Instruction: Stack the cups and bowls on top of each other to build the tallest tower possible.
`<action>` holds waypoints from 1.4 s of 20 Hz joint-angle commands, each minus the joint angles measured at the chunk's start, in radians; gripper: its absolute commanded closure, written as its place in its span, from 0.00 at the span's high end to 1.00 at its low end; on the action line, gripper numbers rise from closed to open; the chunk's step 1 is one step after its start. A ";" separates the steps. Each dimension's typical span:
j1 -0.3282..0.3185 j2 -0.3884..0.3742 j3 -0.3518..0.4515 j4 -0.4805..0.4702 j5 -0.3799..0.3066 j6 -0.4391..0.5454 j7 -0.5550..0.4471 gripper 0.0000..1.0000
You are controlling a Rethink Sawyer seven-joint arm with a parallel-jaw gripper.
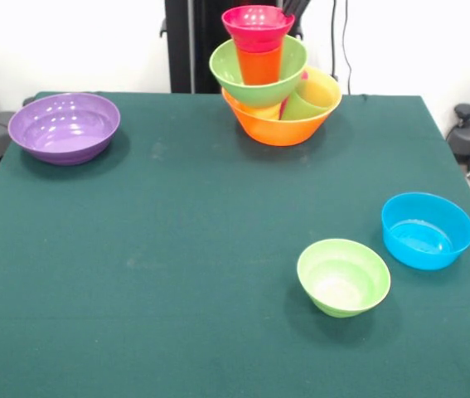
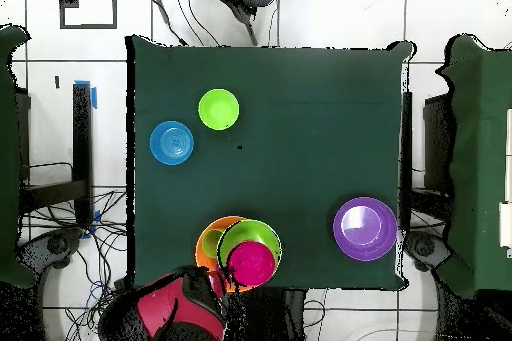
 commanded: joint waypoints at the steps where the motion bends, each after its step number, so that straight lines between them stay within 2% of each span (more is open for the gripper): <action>1: 0.021 0.058 0.029 -0.047 0.056 -0.049 0.207 0.00; 8: 0.033 0.072 0.023 -0.056 0.074 -0.052 0.201 0.00; 16: 0.012 0.080 0.034 -0.041 0.080 -0.073 0.176 0.00; 17: 0.012 0.080 0.034 -0.039 0.081 -0.076 0.174 1.00; 28: 0.022 0.090 0.025 -0.048 0.080 -0.068 0.174 1.00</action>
